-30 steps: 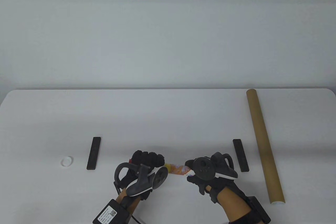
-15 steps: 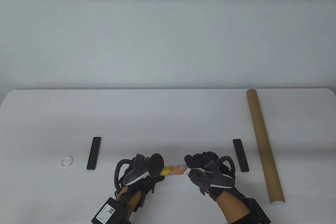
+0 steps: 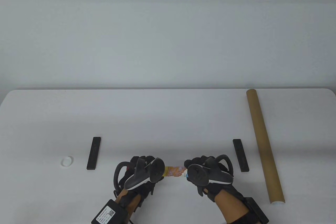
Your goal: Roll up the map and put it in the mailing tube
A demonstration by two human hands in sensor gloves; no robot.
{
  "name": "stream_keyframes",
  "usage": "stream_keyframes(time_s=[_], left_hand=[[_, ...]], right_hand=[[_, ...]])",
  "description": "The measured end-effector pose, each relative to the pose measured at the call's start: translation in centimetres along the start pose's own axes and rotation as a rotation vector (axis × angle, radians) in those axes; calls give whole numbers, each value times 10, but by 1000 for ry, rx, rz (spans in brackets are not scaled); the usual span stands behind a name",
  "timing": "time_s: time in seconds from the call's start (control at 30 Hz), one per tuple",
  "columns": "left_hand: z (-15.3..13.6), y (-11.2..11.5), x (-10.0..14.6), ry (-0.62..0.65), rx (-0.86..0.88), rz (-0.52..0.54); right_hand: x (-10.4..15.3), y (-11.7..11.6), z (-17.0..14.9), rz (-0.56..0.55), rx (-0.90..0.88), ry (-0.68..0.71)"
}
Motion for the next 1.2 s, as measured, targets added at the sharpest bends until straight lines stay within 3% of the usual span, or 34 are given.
stream_keyframes(time_s=[0.1,0.33,0.43,0.67,0.77,0.83,0.9,0.97,1.07,1.2], left_hand=[[14,-14,6,-6,-82,112],[30,-24,9,8,-116,197],[27,-22,6,20,-79,157],[10,0,-6,14,173,-118],[-1,9,-10,-22,241,-163],[-8,15,-11,-48,249,-182],[-14,21,-12,-72,262,-205],[-16,25,-12,-79,254,-217],[-17,26,-12,-80,246,-222],[-15,24,-13,-70,242,-219]], right_hand=[[-2,-1,-2,25,-111,-15],[-3,-4,3,71,-216,-16],[-2,-2,8,27,-145,1],[4,8,33,-111,184,86],[6,22,29,-123,147,69],[9,39,17,-138,-7,38],[14,64,-7,-224,-240,-13],[19,84,-37,-278,-360,-107],[30,107,-85,-372,-382,-276],[49,118,-153,-363,-323,-550]])
Point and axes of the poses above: the tracker on the back of each hand, its own z axis roughly to the thumb side, its own x axis roughly from the fingertips to the wrist, y = z × x, the point moved 4 cm from there along -x, roughly from the wrist to the fingertips, and after that the axes turned 15 degrees about -x, right-handed, at the moved point
